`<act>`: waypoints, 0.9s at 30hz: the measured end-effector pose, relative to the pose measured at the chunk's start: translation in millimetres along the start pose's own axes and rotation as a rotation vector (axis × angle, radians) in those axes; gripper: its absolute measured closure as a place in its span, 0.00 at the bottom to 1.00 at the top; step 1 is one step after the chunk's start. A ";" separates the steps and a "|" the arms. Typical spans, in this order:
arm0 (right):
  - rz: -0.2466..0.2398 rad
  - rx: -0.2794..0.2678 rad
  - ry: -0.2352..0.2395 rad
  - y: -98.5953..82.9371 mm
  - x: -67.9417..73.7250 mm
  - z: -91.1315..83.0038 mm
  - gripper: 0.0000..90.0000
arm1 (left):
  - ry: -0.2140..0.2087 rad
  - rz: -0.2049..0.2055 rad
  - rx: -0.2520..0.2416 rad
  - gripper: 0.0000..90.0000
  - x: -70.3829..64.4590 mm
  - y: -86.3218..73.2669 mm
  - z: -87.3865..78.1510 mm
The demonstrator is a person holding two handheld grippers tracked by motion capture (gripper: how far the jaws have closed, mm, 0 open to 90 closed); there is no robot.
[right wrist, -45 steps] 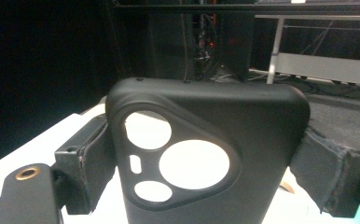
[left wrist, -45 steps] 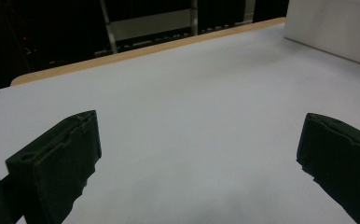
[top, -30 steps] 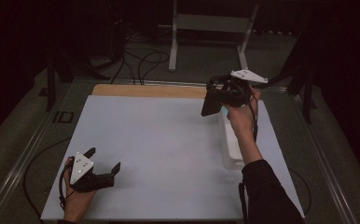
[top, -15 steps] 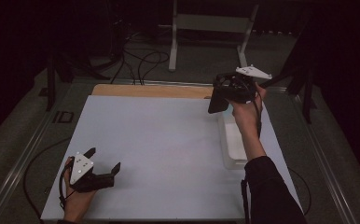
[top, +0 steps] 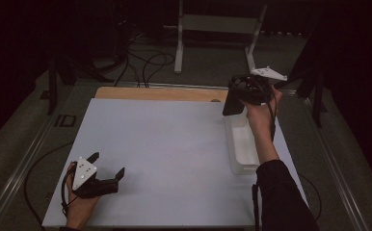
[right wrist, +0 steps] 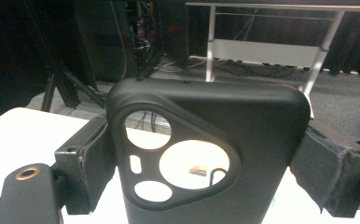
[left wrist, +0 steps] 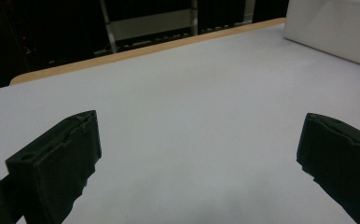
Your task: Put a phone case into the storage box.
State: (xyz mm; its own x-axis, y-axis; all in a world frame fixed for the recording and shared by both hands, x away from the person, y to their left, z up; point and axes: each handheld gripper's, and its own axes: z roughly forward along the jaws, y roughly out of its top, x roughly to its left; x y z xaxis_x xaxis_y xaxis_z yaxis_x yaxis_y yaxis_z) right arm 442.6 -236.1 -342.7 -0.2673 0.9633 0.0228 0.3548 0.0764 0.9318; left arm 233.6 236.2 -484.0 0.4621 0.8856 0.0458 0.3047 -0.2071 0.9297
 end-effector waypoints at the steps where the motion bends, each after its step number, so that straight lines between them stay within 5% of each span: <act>1: 0.001 0.003 -0.007 -0.2 -1.3 0.2 0.16 | 0.000 0.000 0.000 0.00 0.0 0.0 -0.1; 27: 0.010 0.058 -0.099 -17.3 -26.1 10.1 0.16 | -0.002 0.000 0.005 0.00 -0.8 -0.4 0.7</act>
State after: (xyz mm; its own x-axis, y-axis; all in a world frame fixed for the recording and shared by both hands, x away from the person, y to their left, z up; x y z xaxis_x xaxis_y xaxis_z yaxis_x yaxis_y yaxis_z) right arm 452.5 -260.0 -363.1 -0.1750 0.9846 -0.0069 0.4094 0.0791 0.9089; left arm 233.6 235.3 -484.7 0.4635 0.8849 0.0455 0.3084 -0.2092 0.9280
